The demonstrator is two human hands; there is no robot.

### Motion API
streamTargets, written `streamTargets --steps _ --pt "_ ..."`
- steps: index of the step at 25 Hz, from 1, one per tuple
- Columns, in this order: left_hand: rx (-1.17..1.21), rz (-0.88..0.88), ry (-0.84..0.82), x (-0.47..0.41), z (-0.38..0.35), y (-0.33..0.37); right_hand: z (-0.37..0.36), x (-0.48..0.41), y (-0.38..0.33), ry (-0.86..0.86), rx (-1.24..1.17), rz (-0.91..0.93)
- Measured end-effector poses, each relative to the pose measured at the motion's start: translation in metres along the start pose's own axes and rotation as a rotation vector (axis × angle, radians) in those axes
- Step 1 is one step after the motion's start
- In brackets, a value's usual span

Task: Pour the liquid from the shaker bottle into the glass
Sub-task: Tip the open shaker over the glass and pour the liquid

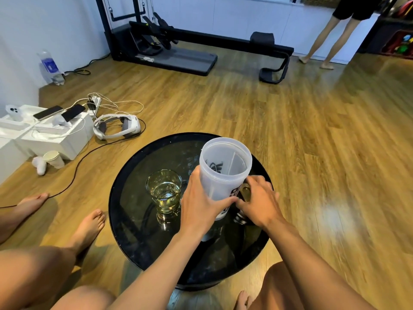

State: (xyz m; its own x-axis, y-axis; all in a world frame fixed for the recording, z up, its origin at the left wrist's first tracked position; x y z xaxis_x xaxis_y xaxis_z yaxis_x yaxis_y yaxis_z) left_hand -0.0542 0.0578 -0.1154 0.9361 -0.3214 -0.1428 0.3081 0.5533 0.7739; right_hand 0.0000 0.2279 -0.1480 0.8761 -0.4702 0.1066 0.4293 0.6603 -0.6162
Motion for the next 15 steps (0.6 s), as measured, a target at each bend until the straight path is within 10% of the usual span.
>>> streamTargets --steps 5,15 --pt "0.133 0.07 -0.002 0.014 0.03 0.003 0.009 0.03 -0.074 -0.195 -0.6 0.238" --pt "0.632 0.325 -0.187 0.045 0.03 -0.029 0.004 0.059 -0.115 -0.115 -0.255 0.29"
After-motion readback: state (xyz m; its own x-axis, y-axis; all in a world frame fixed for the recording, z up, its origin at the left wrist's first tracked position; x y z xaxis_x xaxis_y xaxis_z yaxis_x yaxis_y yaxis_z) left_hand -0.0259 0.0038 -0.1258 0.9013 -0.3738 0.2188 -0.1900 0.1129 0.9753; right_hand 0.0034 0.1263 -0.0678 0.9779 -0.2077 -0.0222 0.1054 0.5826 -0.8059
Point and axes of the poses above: each hand's wrist, its own x-axis away from the middle knuckle, its own z-axis out of the back of the hand, y = z × x, the point moved 8 cm from there along -x, towards the middle knuckle, and after that the axes turned 13 degrees about -x, right-handed, at the moved point
